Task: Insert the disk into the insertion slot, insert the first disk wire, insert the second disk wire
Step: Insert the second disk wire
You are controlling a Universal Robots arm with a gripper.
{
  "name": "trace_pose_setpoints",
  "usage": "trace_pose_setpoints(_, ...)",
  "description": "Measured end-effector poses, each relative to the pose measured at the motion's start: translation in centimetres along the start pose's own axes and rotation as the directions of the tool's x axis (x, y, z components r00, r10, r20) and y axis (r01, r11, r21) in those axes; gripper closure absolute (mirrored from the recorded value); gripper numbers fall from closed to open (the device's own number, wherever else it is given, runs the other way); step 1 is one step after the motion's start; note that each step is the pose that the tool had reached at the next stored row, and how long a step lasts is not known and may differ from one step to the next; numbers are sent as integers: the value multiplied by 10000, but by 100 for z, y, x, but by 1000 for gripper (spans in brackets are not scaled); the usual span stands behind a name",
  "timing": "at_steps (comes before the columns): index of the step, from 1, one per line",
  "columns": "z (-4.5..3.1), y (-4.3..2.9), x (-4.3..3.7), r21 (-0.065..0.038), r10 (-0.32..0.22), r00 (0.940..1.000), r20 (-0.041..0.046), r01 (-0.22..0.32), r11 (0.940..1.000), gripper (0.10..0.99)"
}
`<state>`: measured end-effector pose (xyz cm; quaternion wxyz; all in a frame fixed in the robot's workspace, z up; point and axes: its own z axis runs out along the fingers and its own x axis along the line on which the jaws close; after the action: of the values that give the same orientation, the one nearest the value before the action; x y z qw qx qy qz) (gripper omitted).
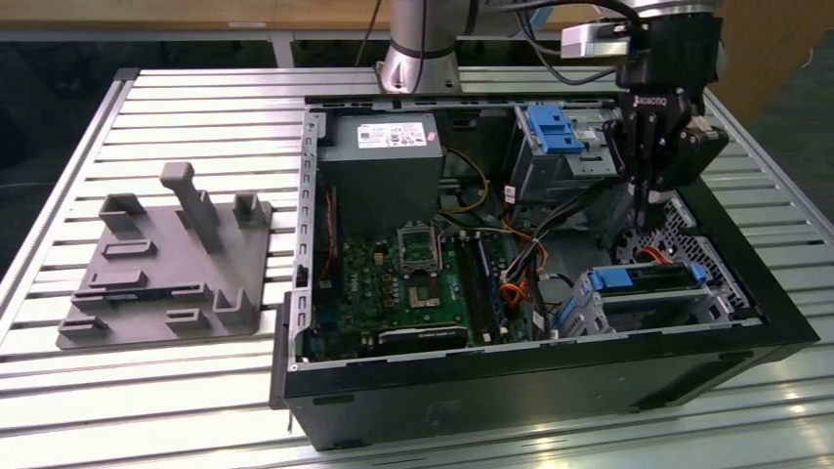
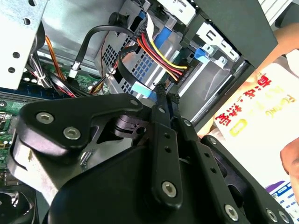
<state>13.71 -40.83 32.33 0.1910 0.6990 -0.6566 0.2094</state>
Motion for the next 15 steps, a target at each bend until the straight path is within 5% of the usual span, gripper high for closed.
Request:
trace_pose_setpoints(8,42,4,50,-9,14,10000,3,-14,10000,937)
trace_pose_setpoints(10,62,6,80,-6,17,10000,65,-17,10000,937)
trace_pose_setpoints(12,74,8,100,11,29,9996,282,-29,10000,937)
trace_pose_setpoints(15,88,11,123,68,70,9967,811,-76,9999,937)
